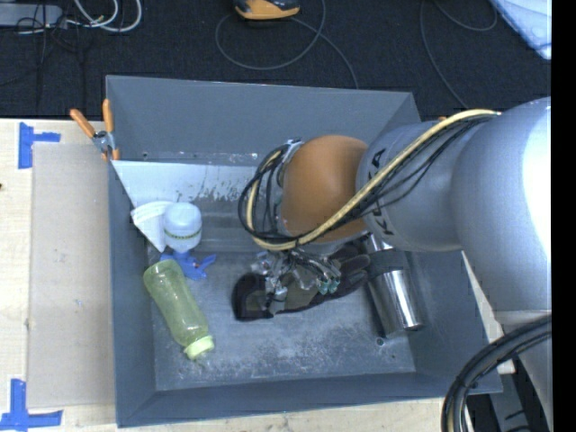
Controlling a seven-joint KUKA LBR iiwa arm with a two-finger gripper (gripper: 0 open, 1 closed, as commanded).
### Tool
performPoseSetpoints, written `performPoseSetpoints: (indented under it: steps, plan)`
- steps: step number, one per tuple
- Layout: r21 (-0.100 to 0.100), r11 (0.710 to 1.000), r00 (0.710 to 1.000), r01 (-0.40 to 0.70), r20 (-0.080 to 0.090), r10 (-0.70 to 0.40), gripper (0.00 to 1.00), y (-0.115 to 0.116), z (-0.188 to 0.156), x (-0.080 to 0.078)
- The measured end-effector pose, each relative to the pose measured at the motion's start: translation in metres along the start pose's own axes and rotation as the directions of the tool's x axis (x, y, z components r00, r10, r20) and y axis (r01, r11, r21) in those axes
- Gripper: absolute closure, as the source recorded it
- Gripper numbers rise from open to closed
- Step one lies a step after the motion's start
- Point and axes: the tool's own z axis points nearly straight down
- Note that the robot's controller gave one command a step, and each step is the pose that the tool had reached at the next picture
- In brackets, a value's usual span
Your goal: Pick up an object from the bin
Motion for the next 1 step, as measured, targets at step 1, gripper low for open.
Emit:
performPoseSetpoints:
  steps: [1]
  plan:
    - [0.000,1.000,1.000,0.017,0.001,-0.017,1.00,-0.0055,-0.1023,-0.0032]
